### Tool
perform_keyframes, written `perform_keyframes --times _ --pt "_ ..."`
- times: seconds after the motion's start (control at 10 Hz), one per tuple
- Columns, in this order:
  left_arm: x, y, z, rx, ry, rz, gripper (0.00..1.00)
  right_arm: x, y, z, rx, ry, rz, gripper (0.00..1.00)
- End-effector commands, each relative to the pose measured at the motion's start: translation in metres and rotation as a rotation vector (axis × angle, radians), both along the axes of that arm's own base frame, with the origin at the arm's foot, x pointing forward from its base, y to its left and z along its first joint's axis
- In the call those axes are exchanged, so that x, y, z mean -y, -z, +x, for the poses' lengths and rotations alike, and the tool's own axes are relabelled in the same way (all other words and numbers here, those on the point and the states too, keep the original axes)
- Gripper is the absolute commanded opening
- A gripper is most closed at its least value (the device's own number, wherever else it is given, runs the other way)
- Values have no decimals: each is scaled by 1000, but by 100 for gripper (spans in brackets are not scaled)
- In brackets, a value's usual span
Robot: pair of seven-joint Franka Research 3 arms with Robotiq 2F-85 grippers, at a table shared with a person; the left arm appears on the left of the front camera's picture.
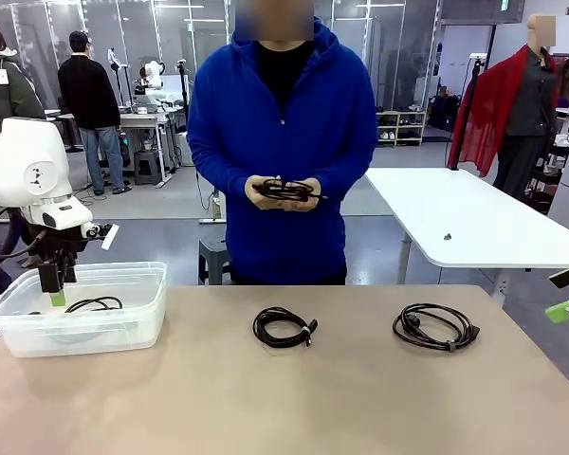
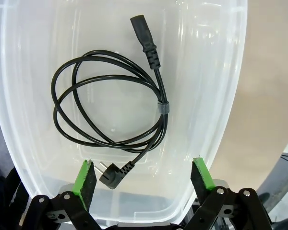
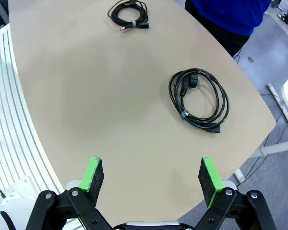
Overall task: Organize and store the cables.
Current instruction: Place the Power Cable into the Organizing box.
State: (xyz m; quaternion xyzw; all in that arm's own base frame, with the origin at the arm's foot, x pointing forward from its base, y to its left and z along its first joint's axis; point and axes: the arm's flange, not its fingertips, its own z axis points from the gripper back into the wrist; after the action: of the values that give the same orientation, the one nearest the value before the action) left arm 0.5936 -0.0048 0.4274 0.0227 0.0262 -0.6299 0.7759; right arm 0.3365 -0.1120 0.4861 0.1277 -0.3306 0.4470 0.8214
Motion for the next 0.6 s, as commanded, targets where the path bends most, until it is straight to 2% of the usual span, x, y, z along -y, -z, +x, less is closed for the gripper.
perform_keyframes --times 0.0,0.5 --pt "1 0 0 0 3 1 100 0 0 -1 3 -3 9 100" --pt "1 0 0 0 3 1 100 0 0 -1 3 -3 9 100"
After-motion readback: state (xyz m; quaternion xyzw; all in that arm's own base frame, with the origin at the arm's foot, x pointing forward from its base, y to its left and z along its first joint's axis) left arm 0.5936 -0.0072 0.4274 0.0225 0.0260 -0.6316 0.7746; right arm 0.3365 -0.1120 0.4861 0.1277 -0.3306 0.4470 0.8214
